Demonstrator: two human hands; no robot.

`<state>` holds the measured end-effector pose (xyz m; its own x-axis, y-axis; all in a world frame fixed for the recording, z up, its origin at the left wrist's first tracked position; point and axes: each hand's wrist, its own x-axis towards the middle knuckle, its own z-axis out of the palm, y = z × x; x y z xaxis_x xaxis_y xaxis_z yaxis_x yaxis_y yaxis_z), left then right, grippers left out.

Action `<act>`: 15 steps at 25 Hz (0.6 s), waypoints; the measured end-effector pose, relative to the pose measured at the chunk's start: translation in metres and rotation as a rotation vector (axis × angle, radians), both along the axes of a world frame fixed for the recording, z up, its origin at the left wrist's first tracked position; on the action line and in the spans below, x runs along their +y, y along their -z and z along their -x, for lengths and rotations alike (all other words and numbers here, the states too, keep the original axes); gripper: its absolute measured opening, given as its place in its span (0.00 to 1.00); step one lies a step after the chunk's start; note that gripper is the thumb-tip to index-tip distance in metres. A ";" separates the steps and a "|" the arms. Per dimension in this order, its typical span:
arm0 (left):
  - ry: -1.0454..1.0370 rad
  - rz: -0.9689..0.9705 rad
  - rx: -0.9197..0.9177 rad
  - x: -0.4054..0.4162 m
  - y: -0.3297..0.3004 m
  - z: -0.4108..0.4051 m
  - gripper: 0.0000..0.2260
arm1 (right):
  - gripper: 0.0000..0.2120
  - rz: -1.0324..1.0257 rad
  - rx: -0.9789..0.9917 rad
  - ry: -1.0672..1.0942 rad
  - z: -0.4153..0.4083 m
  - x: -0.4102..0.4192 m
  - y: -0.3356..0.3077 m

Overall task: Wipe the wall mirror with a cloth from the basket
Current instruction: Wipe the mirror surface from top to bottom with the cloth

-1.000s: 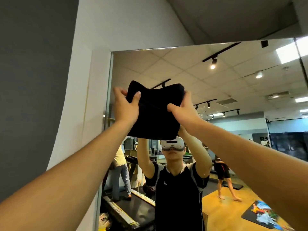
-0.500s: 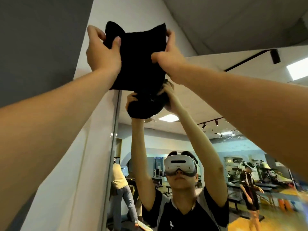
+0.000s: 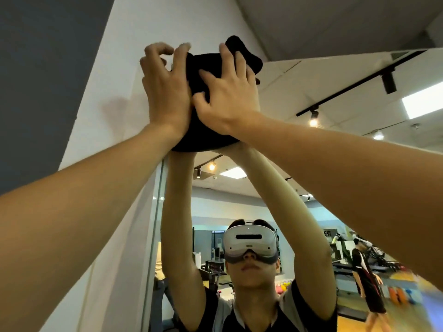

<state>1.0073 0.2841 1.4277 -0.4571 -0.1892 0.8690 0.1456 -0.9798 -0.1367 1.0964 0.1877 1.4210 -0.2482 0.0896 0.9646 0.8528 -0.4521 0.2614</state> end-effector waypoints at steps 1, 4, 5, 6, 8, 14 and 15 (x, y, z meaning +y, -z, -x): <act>-0.138 -0.040 0.035 0.000 0.001 0.002 0.15 | 0.28 0.001 -0.032 0.045 -0.002 0.002 0.000; -0.501 -0.112 0.241 0.015 0.003 0.012 0.17 | 0.34 0.001 -0.084 0.126 -0.002 0.003 -0.005; -0.549 -0.093 0.311 0.023 0.002 0.018 0.20 | 0.35 0.016 -0.071 0.133 -0.002 0.002 -0.006; -0.575 -0.073 0.372 0.029 0.003 0.024 0.24 | 0.37 0.026 -0.065 0.146 -0.002 0.001 -0.006; -0.641 -0.047 0.457 0.039 0.002 0.030 0.28 | 0.37 0.016 -0.089 0.177 -0.003 0.002 -0.006; -0.469 -0.046 0.501 0.031 -0.004 0.012 0.31 | 0.28 -0.068 -0.083 0.166 -0.007 0.008 -0.012; -0.469 -0.051 0.501 0.032 -0.004 0.011 0.31 | 0.28 -0.075 -0.081 0.169 -0.007 0.008 -0.012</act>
